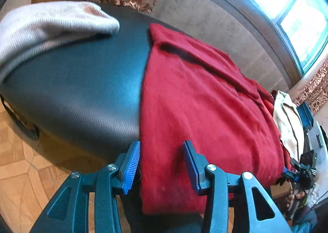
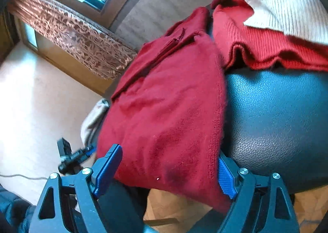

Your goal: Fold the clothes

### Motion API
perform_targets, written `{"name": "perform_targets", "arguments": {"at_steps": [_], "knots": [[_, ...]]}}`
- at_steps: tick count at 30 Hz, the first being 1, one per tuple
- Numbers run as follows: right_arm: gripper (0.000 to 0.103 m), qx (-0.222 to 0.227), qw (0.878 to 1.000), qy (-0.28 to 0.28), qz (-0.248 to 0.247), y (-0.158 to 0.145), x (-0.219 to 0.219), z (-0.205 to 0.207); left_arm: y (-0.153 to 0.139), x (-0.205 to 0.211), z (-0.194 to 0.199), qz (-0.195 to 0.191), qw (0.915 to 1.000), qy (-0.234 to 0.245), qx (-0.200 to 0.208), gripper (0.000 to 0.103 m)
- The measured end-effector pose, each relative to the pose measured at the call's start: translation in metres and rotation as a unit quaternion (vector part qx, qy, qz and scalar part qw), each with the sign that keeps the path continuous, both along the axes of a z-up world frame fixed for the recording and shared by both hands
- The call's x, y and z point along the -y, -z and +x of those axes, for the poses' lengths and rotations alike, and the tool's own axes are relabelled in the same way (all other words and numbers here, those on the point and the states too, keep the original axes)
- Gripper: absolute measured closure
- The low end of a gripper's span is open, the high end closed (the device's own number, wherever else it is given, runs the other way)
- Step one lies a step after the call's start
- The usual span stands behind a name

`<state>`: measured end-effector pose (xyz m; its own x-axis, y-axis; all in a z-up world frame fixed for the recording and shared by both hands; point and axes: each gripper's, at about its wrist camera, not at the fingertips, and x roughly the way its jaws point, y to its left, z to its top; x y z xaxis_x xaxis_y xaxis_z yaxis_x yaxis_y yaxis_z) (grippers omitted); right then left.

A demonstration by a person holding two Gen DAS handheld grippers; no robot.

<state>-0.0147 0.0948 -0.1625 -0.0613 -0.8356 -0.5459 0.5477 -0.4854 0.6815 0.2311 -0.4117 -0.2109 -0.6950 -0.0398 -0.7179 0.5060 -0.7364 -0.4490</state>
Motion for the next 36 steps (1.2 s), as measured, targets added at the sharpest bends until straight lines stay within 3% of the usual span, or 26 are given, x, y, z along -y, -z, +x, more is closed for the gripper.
{"name": "perform_targets", "arguments": {"at_steps": [1,3,6,8,13,17,19,20,21,22,27,30,33,36], "knots": [[0.029,-0.003,1.0,0.003,0.0,0.002,0.0,0.0,0.002,-0.002,0.0,0.0,1.0,0.004,0.005,0.06],[0.05,-0.01,1.0,0.008,0.0,0.005,-0.001,0.001,0.004,-0.006,0.0,-0.001,0.9998,0.011,0.014,0.06],[0.065,-0.015,1.0,0.01,0.001,0.01,-0.006,-0.001,0.007,-0.008,-0.001,0.006,0.9997,0.018,0.012,0.059],[0.064,-0.032,0.999,0.0,0.006,0.009,-0.004,0.001,0.011,-0.009,-0.001,0.006,0.9997,0.022,0.013,0.059],[0.039,-0.044,0.998,-0.032,0.005,0.004,0.002,0.006,0.018,-0.014,0.004,0.0,0.9992,0.032,0.025,0.058],[0.038,-0.021,0.999,-0.042,0.019,0.002,0.006,0.004,0.021,-0.014,0.0,0.031,0.9984,0.039,0.027,0.058],[0.05,-0.036,0.997,-0.043,0.046,0.0,0.01,0.008,0.019,-0.017,-0.002,0.045,0.9973,0.051,0.026,0.068],[0.067,-0.048,0.996,-0.041,0.067,-0.001,0.012,0.01,0.017,-0.02,-0.003,0.046,0.9968,0.061,0.026,0.076],[0.078,-0.055,0.994,-0.04,0.084,0.0,0.014,0.011,0.015,-0.023,-0.004,0.047,0.9961,0.07,0.025,0.091],[0.089,-0.054,0.993,-0.04,0.093,0.001,0.014,0.012,0.013,-0.026,-0.005,0.047,0.9954,0.08,0.025,0.093],[0.085,-0.034,0.993,-0.065,0.097,0.007,0.012,0.007,0.02,-0.04,-0.013,0.037,0.9903,0.122,0.055,0.091],[0.086,-0.051,0.99,-0.074,0.107,0.004,0.015,0.008,0.015,-0.043,-0.009,0.034,0.9901,0.128,0.049,0.095],[0.091,-0.042,0.991,-0.075,0.106,0.001,0.014,0.011,-0.003,-0.045,-0.005,0.039,0.9881,0.148,0.016,0.098],[0.092,-0.027,0.992,-0.085,0.085,-0.008,0.013,0.015,-0.025,-0.039,0.009,0.07,0.9859,0.146,-0.043,0.098]]}}
